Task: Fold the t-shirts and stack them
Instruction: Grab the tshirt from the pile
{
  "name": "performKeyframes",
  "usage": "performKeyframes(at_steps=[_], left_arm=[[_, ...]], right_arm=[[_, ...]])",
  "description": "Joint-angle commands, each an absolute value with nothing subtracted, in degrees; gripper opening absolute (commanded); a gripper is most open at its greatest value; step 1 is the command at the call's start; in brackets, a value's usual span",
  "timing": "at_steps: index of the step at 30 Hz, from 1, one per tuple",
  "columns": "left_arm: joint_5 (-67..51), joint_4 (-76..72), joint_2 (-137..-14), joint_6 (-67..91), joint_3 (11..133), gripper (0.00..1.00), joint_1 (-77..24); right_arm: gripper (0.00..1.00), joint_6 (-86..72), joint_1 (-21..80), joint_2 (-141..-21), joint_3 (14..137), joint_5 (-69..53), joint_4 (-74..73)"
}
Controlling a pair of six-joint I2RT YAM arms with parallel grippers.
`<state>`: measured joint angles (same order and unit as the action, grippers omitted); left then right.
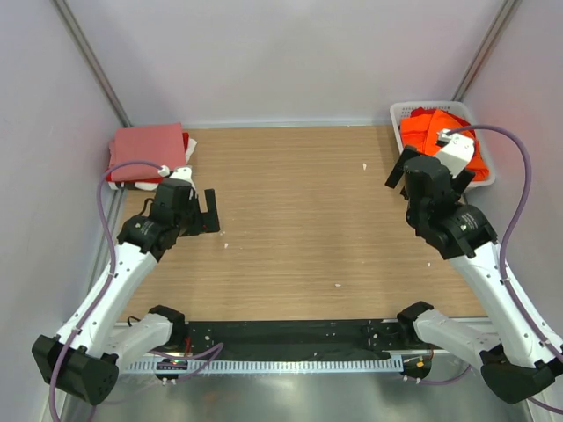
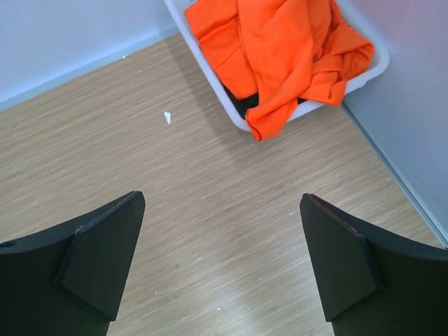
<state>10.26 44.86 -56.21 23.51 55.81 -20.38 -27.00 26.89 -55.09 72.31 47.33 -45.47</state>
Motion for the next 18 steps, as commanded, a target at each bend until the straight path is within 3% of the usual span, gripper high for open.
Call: performKeyframes(at_steps=[1,8,12,18], left_arm=[[9.9,44.6,-56.2,22.7,56.6,1.0,-20.7],[10.9,44.9,-56.2,22.9,56.5,1.0,-20.8],[12.0,45.3,-56.4,23.0,56.4,1.0,-21.5],[13.0,45.7,-56.7,23.2,56.6,1.0,-22.4]], right_arm=[[1.0,-24.6,26.9,-54.9,70.9,42.3,-41.2],[1.0,-20.7,24.4,-63.4,71.2,35.6,-35.9],[1.0,-22.0,8.8,-72.7,76.5,22.7,-37.2],[1.0,-23.8,-3.4,-81.1,79.5,19.4,-38.2]])
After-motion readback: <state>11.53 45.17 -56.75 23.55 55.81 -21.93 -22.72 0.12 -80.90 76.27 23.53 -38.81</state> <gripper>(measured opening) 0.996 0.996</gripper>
